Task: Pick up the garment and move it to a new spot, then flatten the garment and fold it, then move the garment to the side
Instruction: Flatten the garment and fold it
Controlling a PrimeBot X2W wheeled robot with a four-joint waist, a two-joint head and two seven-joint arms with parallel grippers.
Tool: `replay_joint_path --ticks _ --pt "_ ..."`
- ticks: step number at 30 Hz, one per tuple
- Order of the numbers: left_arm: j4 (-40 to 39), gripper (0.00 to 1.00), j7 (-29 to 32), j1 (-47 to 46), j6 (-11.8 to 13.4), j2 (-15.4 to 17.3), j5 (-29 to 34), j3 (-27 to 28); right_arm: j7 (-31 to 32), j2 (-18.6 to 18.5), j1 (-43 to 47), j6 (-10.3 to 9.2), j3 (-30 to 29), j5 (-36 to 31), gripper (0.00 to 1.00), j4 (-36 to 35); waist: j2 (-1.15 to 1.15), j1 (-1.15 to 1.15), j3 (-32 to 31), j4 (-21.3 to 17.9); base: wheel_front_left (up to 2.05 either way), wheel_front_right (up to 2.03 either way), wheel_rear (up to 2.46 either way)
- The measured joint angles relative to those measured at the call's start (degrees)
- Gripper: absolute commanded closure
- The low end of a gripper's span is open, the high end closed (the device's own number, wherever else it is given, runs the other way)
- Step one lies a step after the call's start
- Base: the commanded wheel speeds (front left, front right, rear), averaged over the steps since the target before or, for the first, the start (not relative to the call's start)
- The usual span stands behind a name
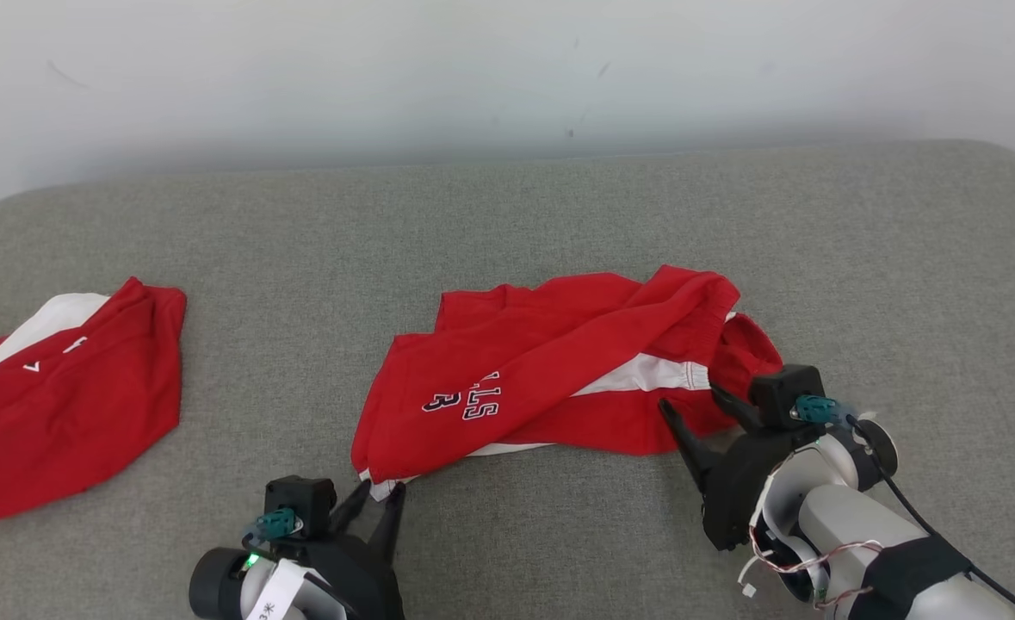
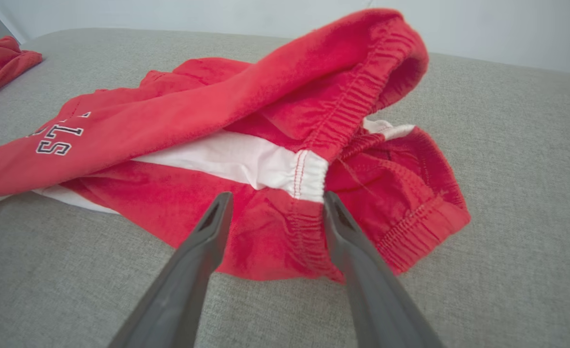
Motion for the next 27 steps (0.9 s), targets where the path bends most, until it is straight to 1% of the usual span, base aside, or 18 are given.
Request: replay_joint_path --ticks 1,2,8,12,14,19,20,21,22,24,26,27 --pt "0.5 1.0 -0.1 -0.1 -0.3 -0.2 0.0 0.0 0.2 0.2 -0.3 -0.01 0.2 -0.1 0.76 0.2 0.0 0.0 0.0 0.0 0.0 0.0 0.0" --pt "1.0 0.99 -0.3 -0.2 -0.5 -0.3 -0.2 0.1 0.4 0.4 -0.7 -0.03 0.2 -0.1 1.0 0.5 0.0 0.0 0.1 0.0 0.0 0.0 0.0" --pt "3.6 1.0 -1.0 -1.4 -1.5 -0.7 -0.7 0.0 0.7 0.7 -1.4 -0.07 0.3 -0.1 1.0 2.0 0.0 0.0 0.4 0.2 0.0 0.0 0.0" --pt "4.9 1.0 -2.5 -2.2 -1.5 -0.9 -1.0 0.5 0.4 1.3 -1.8 0.0 0.2 -0.1 1.0 2.8 0.0 0.0 0.2 0.2 0.0 0.0 0.0" --pt "5.2 1.0 -3.5 -2.2 -1.5 -0.9 -1.5 1.0 0.1 1.3 -1.7 0.21 -0.8 0.8 1.0 3.0 0.0 0.0 -0.2 0.3 0.0 0.0 0.0" --pt "4.1 1.0 -5.5 -2.0 -2.0 0.2 -3.3 2.8 -1.5 0.5 -1.6 2.16 -3.8 4.0 1.0 1.8 0.0 0.0 -1.7 0.0 0.0 0.0 0.0" --pt "3.1 1.0 -5.8 -2.0 -2.3 0.9 -3.3 2.9 -1.7 -0.6 -1.4 2.89 -4.5 4.5 1.0 1.0 0.0 0.0 -2.3 -0.1 0.0 0.0 0.0" --pt "2.0 1.0 -5.8 -2.0 -2.5 1.5 -3.3 3.0 -1.7 -2.1 -0.5 4.01 -5.3 5.5 1.0 -0.1 0.0 0.0 -2.9 -0.1 0.0 0.0 0.0" --pt "1.3 1.0 -6.1 -2.0 -2.5 1.7 -3.4 3.3 -1.6 -2.5 -0.1 4.21 -5.3 5.8 1.0 -0.5 0.0 0.0 -3.2 0.0 0.0 0.0 0.0" --pt "-0.2 1.0 -6.3 -2.0 -2.5 2.4 -3.9 4.1 -0.2 -3.2 -0.1 5.14 -4.7 5.9 1.0 -1.4 0.0 0.0 -3.6 -0.1 0.0 0.0 0.0" --pt "-1.3 1.0 -6.3 -2.0 -3.5 3.5 -4.4 4.5 2.1 -3.4 -0.2 6.01 -4.1 6.2 1.0 -2.7 0.0 0.0 -3.8 -0.4 0.0 0.0 0.0" --pt "-1.9 1.0 -6.2 -2.0 -3.6 4.0 -4.5 4.4 3.6 -3.5 -0.6 6.34 -3.3 6.3 1.0 -3.1 0.0 0.0 -3.8 -0.5 0.0 0.0 0.0"
